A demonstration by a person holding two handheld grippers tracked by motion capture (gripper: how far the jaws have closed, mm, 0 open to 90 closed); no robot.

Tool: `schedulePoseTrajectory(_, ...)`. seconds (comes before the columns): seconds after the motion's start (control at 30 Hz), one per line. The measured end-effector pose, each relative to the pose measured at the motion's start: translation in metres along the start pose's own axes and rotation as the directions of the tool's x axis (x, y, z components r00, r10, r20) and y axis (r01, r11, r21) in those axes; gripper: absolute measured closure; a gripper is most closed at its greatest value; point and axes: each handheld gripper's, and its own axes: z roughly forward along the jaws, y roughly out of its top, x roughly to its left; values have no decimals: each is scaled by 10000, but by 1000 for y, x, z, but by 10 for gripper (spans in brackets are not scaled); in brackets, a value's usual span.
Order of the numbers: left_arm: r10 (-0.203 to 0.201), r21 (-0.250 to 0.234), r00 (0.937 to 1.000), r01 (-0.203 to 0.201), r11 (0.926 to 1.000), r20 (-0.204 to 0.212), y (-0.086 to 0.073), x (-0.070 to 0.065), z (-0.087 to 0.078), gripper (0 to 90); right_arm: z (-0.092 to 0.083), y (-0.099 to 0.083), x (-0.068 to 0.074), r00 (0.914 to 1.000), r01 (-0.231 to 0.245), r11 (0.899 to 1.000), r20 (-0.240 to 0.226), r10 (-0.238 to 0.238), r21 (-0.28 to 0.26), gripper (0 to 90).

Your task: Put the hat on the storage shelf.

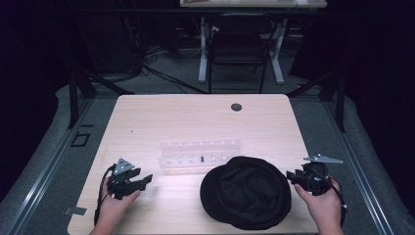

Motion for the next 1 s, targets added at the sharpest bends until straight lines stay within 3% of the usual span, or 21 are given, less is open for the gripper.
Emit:
schedulePoseTrajectory(0.23, 35, 77, 10000, -35, 10000, 37, 1, -2, 2, 430, -5, 7, 9, 9961, 795, 9968, 378, -796, 29, 636)
schedulePoseTrajectory(0.43, 19, 108, 10000, -19, 9999, 84, 1, -2, 2, 430, -12, 12, 13, 9965, 786, 9969, 297, -787, 60, 642)
schedulePoseTrajectory(0.83, 74, 10, 9999, -75, 10000, 119, 1, -3, 2, 430, -19, 30, 15, 9958, 915, 9888, -175, -900, 1177, 624)
schedulePoseTrajectory(1.0, 82, 77, 9999, -83, 9999, 118, 1, -4, 3, 430, -19, 34, 15, 9976, 595, 9835, -439, -527, 1708, 628)
